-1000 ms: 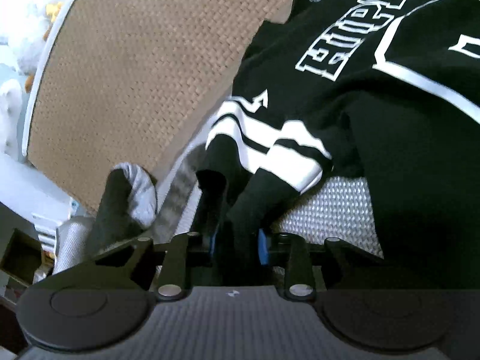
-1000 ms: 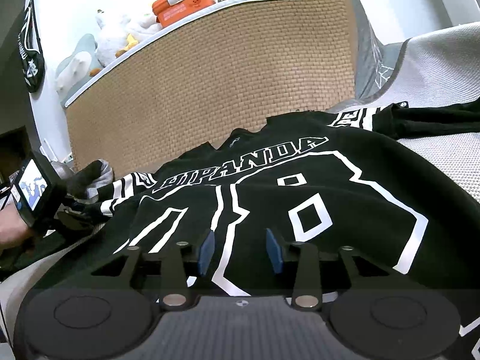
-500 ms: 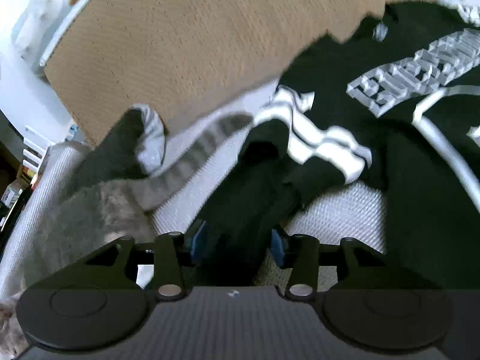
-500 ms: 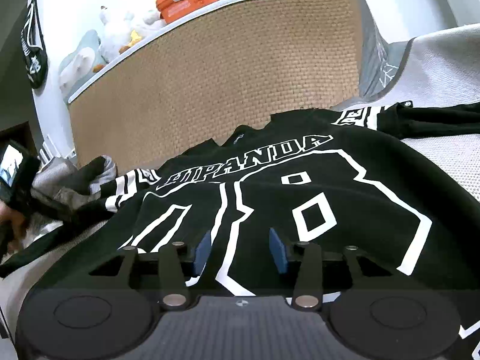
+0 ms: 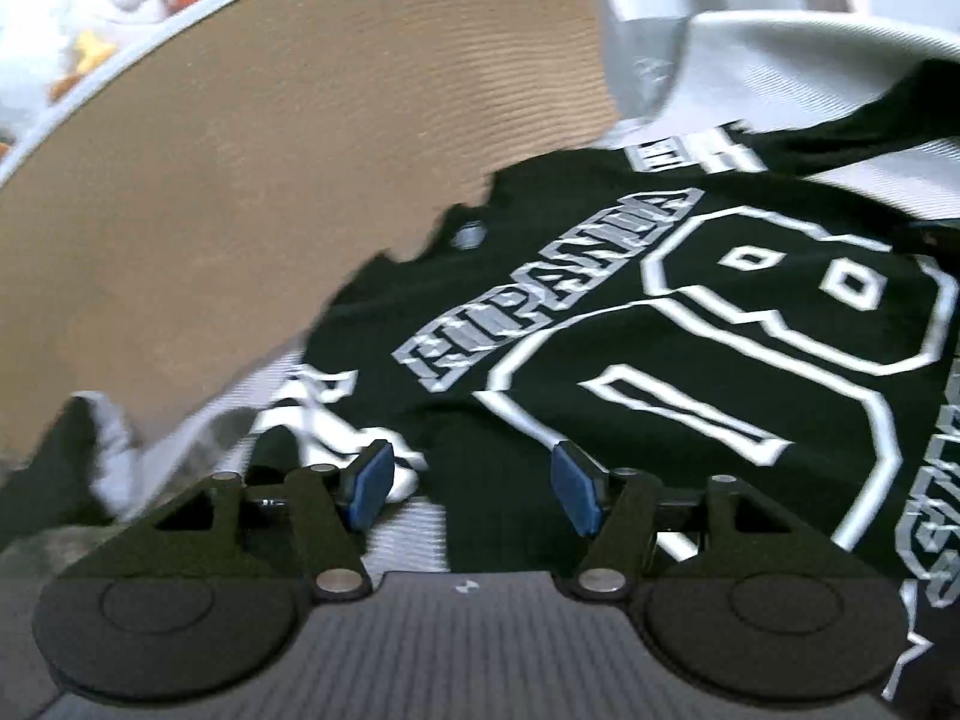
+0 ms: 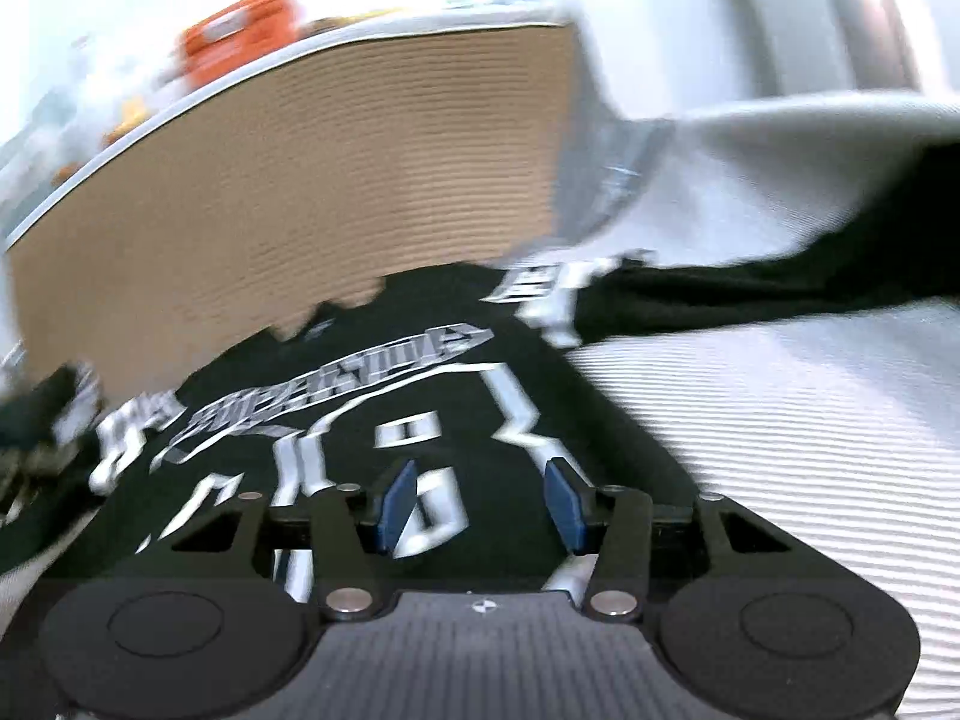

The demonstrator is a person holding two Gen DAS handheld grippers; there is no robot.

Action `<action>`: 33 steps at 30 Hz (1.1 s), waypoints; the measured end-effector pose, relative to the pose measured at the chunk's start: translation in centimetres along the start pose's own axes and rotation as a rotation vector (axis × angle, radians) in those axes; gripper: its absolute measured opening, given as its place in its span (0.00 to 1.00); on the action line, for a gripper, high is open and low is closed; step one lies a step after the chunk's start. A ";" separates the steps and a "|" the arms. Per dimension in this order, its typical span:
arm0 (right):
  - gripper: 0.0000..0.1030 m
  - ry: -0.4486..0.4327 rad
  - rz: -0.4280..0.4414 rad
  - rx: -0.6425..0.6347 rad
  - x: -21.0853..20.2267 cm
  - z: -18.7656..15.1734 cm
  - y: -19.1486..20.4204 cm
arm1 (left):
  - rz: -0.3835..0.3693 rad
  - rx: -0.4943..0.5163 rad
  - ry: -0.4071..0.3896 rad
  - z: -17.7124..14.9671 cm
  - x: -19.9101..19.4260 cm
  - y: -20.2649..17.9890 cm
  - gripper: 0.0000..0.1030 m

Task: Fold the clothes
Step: 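Move the open right tool over the jersey toward the sleeve cuff, then grasp the black sleeve cuff with the right tool at the bed edge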

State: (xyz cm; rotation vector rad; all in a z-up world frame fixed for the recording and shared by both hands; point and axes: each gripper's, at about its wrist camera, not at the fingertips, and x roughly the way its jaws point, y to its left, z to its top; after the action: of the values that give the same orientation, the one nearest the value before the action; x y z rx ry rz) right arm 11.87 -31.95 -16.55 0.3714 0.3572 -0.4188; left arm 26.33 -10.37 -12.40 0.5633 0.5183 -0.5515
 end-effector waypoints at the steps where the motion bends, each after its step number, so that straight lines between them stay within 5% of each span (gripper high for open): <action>1: 0.50 -0.007 -0.025 0.015 -0.1 0.3 -1.1 | -0.010 0.009 0.004 0.0 0.2 -0.2 0.60; 12: 0.50 -0.081 -0.314 0.182 -0.9 2.6 -11.0 | -0.176 0.147 0.100 -1.1 2.0 -3.9 0.61; 21: 0.50 -0.263 -0.575 0.157 -3.1 4.7 -14.9 | -0.253 0.131 0.157 -1.7 3.5 -4.4 0.61; 33: 0.50 -0.272 -0.594 0.248 -2.0 4.0 -17.4 | -0.287 -0.011 0.181 -2.1 4.7 -2.4 0.69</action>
State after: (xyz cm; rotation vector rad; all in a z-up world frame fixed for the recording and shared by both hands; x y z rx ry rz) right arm 3.36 -47.75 -17.00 0.4409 0.1421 -1.0902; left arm 27.69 -12.42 -17.52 0.5345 0.7805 -0.7736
